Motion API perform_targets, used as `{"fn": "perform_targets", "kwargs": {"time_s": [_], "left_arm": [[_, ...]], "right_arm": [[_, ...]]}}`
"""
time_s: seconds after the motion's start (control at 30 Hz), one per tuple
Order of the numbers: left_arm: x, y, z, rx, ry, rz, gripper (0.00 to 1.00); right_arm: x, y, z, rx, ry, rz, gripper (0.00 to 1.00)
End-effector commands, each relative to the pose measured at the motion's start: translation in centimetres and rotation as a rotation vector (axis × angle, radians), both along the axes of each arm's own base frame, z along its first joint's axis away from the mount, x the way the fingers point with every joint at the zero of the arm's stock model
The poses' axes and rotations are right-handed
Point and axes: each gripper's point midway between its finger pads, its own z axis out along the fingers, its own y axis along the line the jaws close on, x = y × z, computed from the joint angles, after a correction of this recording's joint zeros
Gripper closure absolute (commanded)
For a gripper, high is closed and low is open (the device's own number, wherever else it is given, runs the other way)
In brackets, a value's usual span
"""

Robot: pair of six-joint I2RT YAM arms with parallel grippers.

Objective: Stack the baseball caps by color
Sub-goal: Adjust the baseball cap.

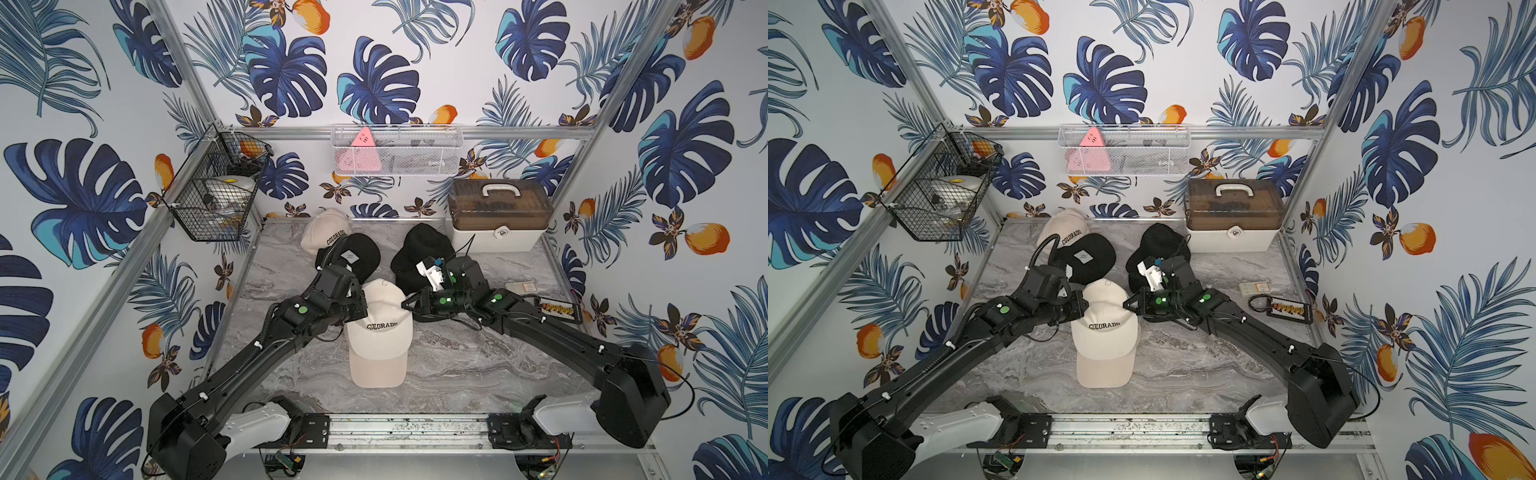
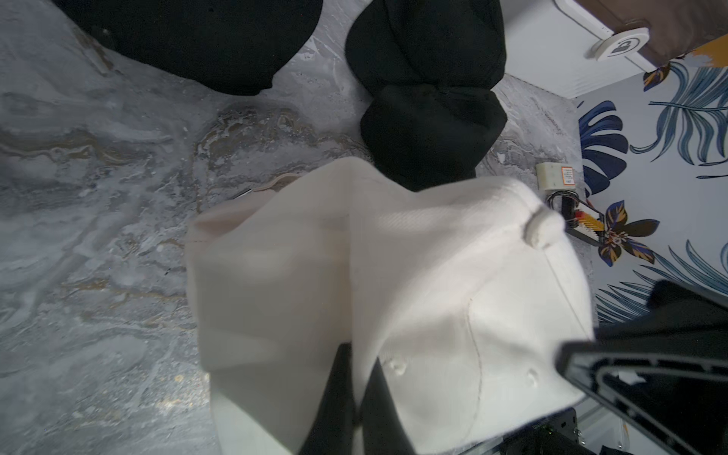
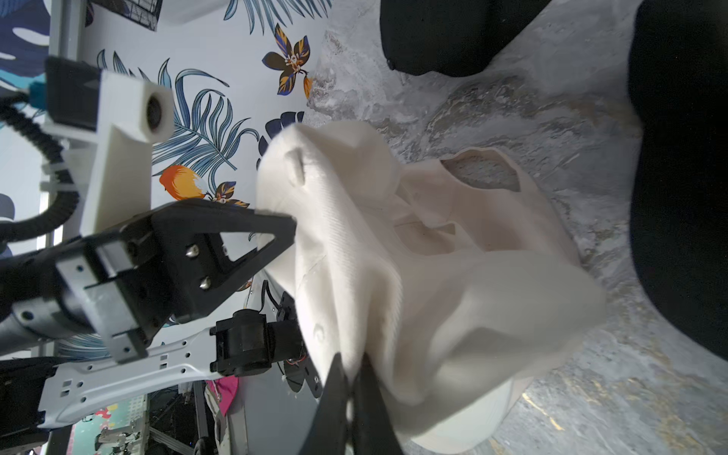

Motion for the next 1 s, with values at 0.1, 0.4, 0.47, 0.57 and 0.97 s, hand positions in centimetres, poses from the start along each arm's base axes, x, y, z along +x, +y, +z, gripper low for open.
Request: {"fn": "perform_targets", "kwargs": {"time_s": [0.1, 0.4, 0.47, 0.57, 0.97], "left_arm": [[-1.4, 4.3, -3.0, 0.143, 0.069, 0.13, 1.0], [-1.4, 4.5, -5.6, 0.152, 0.053, 0.132, 1.0], [-1.3, 4.9, -6.2, 0.178, 0.057, 0.144, 0.99], [-1.2, 5.1, -6.9, 0.189, 0.046, 0.148, 0.87], [-1.4, 5.5, -7.5, 0.182, 0.011, 0.159, 0.45]], "right_arm": [[-1.3, -0.4, -1.1, -0.082, -0.006, -0.099, 1.0], [-2.0, 0.1, -4.5, -0.135, 0.047, -0.086, 1.0], [-1.9, 0.1, -5.3, -0.148, 0.053, -0.095, 1.0], [-1.6, -0.3, -6.9, -0.178, 0.063, -0.122, 0.97], [-0.8, -1.7, -8.2, -0.233, 0.042, -0.195, 0.67]]}}
